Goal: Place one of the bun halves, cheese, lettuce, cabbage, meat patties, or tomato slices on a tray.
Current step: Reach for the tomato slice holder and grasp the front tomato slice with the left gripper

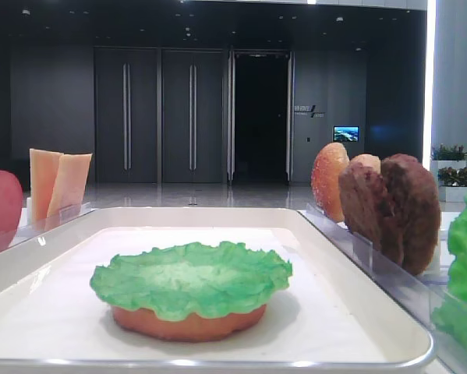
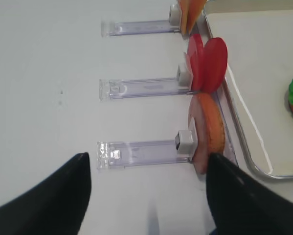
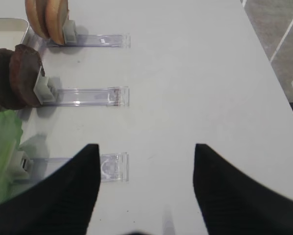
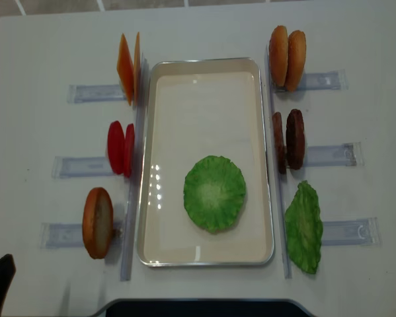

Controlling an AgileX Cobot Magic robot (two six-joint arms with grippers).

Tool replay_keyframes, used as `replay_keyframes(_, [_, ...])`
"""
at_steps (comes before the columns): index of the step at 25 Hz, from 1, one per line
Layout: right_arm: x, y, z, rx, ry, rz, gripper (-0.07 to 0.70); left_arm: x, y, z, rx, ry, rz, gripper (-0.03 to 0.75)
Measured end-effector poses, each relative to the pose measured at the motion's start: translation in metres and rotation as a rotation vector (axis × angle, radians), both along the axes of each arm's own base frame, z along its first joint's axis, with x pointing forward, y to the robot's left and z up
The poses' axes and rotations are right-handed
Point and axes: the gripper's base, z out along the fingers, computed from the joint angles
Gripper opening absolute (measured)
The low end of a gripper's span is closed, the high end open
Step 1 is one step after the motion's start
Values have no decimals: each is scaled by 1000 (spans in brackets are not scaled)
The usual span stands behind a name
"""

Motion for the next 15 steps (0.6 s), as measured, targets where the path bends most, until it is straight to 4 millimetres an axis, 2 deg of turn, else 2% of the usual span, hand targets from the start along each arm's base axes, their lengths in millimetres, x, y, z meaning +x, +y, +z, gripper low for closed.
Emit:
replay_keyframes(6, [0,0,0,0,0,0,429,14,0,11,-4,84,1,537])
replay_keyframes(15, [0,0,0,0,0,0,429,50,0,19,-18,277,0,524])
